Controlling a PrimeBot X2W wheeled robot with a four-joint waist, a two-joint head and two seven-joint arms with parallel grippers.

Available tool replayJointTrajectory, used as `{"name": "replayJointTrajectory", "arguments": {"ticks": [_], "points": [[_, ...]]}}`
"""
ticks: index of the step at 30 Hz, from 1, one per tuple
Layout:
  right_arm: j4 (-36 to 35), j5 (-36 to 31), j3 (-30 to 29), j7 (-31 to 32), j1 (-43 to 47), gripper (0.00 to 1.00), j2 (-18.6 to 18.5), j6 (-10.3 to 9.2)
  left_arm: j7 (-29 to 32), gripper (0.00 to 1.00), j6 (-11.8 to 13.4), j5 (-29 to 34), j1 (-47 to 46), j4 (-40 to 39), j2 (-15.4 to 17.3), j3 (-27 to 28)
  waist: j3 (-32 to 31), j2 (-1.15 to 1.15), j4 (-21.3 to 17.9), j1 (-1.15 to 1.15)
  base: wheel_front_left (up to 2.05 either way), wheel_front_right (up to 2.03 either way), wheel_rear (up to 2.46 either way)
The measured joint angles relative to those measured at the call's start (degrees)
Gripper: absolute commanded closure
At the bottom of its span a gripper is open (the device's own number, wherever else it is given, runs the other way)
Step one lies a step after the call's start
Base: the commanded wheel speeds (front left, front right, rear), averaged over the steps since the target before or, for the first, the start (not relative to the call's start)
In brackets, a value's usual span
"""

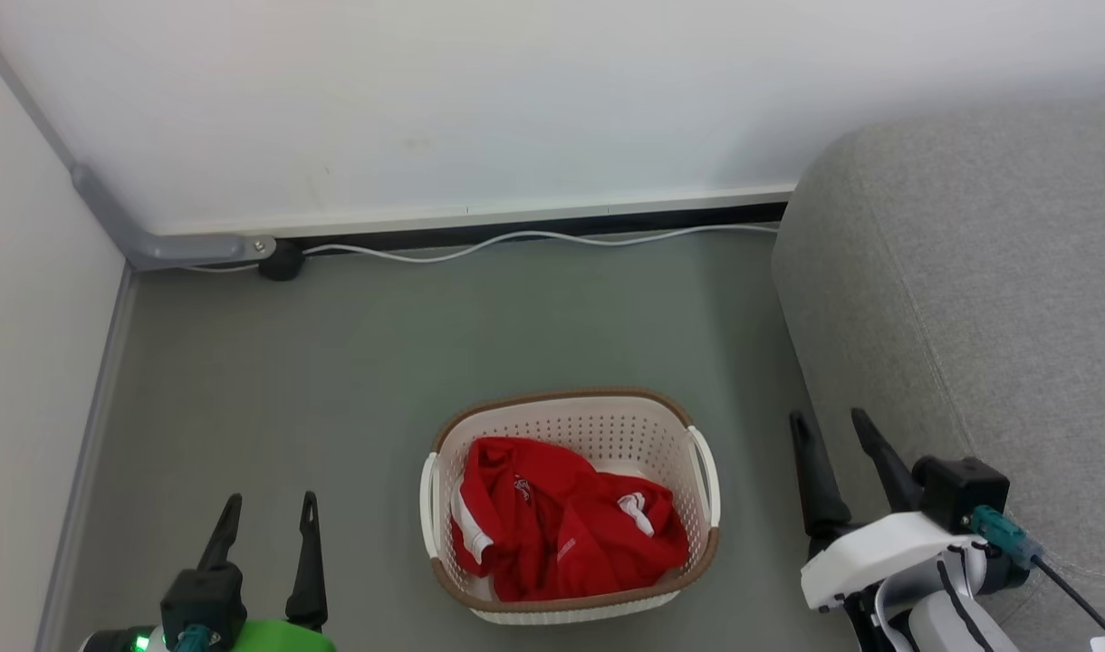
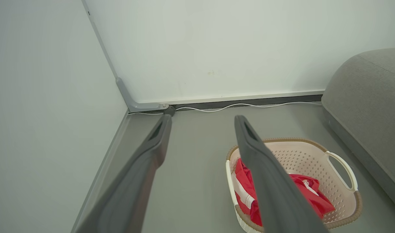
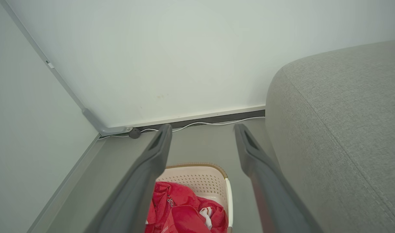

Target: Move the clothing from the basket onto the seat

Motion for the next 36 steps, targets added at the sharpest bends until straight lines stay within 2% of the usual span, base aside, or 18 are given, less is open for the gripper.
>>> {"name": "replayJointTrajectory", "arguments": {"ticks": [16,36], "points": [[-5.35,-1.54,-1.99,-0.08,-8.7,0.0,-0.05,-0.01,-0.14,0.0,-1.4,3.03,-9.56,3.8,0.1,-3.23,11.7,0.0,-1.04,0.0,0.0,0.0,0.0],[-9.65,-3.08,-3.66,-0.23,-23.16,0.0,-0.19,0.52,0.64,0.0,-4.83,4.53,-23.48,12.56,-0.98,-10.07,27.72,0.0,-5.48,0.0,0.0,0.0,0.0]]}}
